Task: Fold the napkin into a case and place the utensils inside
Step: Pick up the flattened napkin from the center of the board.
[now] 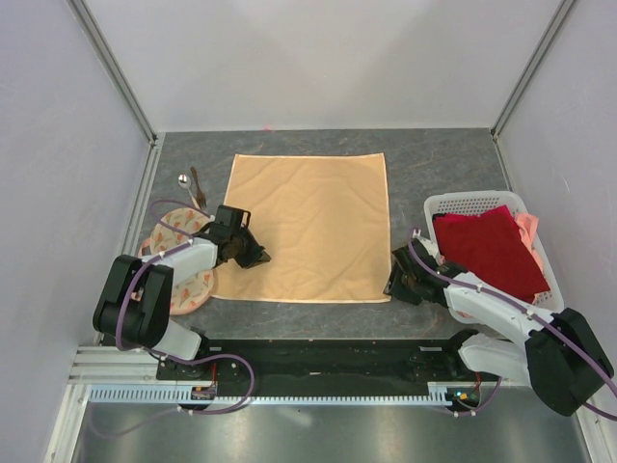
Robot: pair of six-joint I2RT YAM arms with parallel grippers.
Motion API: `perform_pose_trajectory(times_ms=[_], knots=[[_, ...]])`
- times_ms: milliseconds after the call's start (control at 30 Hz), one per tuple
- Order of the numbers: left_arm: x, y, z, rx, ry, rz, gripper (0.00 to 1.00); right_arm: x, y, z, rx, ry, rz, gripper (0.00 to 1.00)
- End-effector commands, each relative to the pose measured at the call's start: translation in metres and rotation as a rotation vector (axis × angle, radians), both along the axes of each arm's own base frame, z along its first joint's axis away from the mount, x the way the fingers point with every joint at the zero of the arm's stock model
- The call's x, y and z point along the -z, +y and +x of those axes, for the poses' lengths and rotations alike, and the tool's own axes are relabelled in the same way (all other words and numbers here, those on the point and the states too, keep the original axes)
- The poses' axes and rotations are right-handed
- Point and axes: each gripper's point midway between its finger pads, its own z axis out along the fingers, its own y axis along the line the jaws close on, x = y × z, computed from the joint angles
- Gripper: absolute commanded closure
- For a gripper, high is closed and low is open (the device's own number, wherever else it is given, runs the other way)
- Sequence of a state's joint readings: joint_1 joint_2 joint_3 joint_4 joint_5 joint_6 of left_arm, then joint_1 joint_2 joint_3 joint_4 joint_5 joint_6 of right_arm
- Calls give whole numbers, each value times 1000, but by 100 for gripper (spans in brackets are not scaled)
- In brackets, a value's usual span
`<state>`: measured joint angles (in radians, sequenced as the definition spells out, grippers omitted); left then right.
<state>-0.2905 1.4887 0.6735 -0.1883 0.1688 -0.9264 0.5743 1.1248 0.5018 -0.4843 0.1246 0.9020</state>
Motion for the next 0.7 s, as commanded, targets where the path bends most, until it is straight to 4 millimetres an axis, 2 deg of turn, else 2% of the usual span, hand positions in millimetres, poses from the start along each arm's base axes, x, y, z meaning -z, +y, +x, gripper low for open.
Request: perform_pose_trajectory(times_ms=[0, 500, 533, 667], knots=[[-11, -5, 5, 42, -68, -14, 87, 6, -1, -20, 14, 66, 19, 53], [-12, -11, 3, 56, -81, -6, 87, 14, 16, -22, 52, 78, 127, 66], [-12, -12, 2, 60, -81, -6, 87, 14, 16, -22, 57, 75, 132, 68], [-9, -15, 1, 66, -74, -15, 87, 9, 14, -16, 84, 37, 133, 96]])
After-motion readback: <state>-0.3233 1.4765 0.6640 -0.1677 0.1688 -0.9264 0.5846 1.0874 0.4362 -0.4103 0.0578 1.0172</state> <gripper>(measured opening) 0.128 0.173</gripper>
